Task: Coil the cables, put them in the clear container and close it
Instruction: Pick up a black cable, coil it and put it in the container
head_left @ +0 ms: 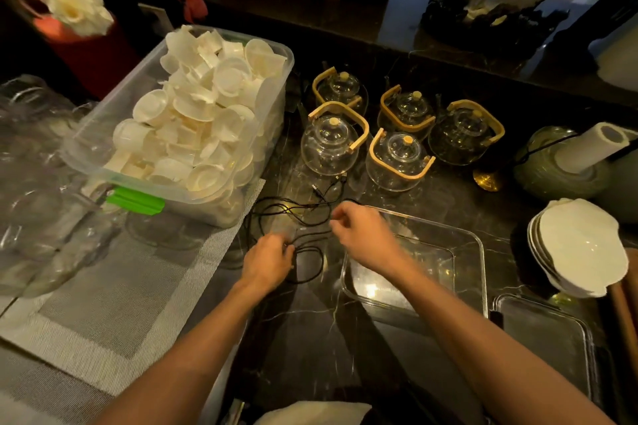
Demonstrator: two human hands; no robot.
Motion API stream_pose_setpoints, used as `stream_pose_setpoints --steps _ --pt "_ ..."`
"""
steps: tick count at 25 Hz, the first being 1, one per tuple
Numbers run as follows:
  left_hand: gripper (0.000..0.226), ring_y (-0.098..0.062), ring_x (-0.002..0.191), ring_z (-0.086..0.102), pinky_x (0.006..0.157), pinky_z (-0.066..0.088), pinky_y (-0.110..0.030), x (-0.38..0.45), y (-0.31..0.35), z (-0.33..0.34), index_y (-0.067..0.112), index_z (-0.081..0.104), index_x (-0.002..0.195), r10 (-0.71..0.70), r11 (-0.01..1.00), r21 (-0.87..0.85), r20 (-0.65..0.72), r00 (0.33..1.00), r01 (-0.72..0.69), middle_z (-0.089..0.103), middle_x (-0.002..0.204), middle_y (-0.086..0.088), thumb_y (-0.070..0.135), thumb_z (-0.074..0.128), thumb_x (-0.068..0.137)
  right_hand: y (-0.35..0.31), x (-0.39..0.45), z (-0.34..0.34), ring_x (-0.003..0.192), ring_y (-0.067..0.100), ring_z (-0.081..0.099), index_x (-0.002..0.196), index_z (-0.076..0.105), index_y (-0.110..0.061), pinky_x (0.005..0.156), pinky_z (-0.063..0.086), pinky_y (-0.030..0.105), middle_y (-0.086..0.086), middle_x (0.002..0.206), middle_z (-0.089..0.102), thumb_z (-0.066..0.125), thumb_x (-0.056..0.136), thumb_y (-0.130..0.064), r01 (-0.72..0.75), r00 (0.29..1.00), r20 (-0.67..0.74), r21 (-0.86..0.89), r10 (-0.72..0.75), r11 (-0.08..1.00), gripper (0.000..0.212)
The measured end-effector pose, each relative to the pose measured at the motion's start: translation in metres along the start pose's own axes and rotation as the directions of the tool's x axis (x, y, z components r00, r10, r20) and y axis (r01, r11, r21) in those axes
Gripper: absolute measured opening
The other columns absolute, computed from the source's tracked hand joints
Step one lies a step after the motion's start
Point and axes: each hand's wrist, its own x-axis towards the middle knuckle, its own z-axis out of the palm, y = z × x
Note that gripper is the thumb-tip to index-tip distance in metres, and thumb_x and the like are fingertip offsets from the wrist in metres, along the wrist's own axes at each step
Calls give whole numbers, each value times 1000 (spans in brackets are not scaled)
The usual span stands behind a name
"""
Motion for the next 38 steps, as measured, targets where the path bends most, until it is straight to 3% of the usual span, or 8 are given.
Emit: stream_pose_setpoints --steps 5,8,13,17,22,25,30,38 --pt "7 -20 79 67 75 53 -35 -15 5 -23 13 79 92 71 914 -385 -150 986 -125 74 83 -3 14 72 90 -21 23 30 121 40 59 135 55 -8 94 48 41 20 132 58 56 93 -15 -7 969 239 -249 69 969 43" --pt "8 -6 60 60 59 50 -20 -16 4 -41 10 77 84 5 713 -691 -167 986 -121 69 67 4 7 73 90 -23 29 36 109 37 64 113 69 -13 81 47 37 16 116 68 56 92 -17 -30 965 247 -218 85 975 25" --pt "35 -8 37 38 36 27 -16 -17 8 -63 10 74 70 -19 387 -922 0 1000 8 50 51 -3 21 58 100 -41 35 8 86 14 67 94 74 -19 74 51 28 -3 88 71 62 87 -7 5 998 60 223 -19 975 18" --pt "51 -15 43 55 39 39 -21 -22 20 -67 7 77 82 180 356 -923 222 958 147 63 60 -11 48 50 95 -59 28 -39 83 21 70 92 77 -10 77 59 31 8 86 70 65 76 -3 -42 999 22 884 48 466 22" --pt "62 -18 52 62 56 49 -23 -29 34 -62 6 78 86 250 607 -793 244 937 45 67 60 -14 58 46 98 -62 11 -95 60 13 45 94 67 -7 53 39 25 -1 67 47 60 87 -13 22 1000 -20 993 -15 112 12" --pt "60 -19 81 73 81 55 -34 -31 53 -63 9 73 114 201 608 -793 189 961 29 79 90 -11 58 46 94 -62 -4 -104 53 11 29 84 63 -11 46 23 25 -2 62 33 61 90 -16 5 999 -2 996 -38 89 9" --pt "52 -26 107 72 91 57 -35 -23 107 -87 8 61 129 247 280 -960 102 963 30 75 117 -15 47 40 101 -46 -31 -92 45 10 19 87 58 -8 43 15 24 -5 53 28 61 88 -23 -133 975 141 989 -170 62 16" --pt "24 -20 87 73 76 58 -25 -26 139 -97 4 69 117 315 122 -992 -5 949 -45 73 87 -8 12 61 96 -21 -63 -77 48 11 27 89 60 -9 44 18 23 1 61 29 61 87 -21 -182 978 199 956 -53 229 12"
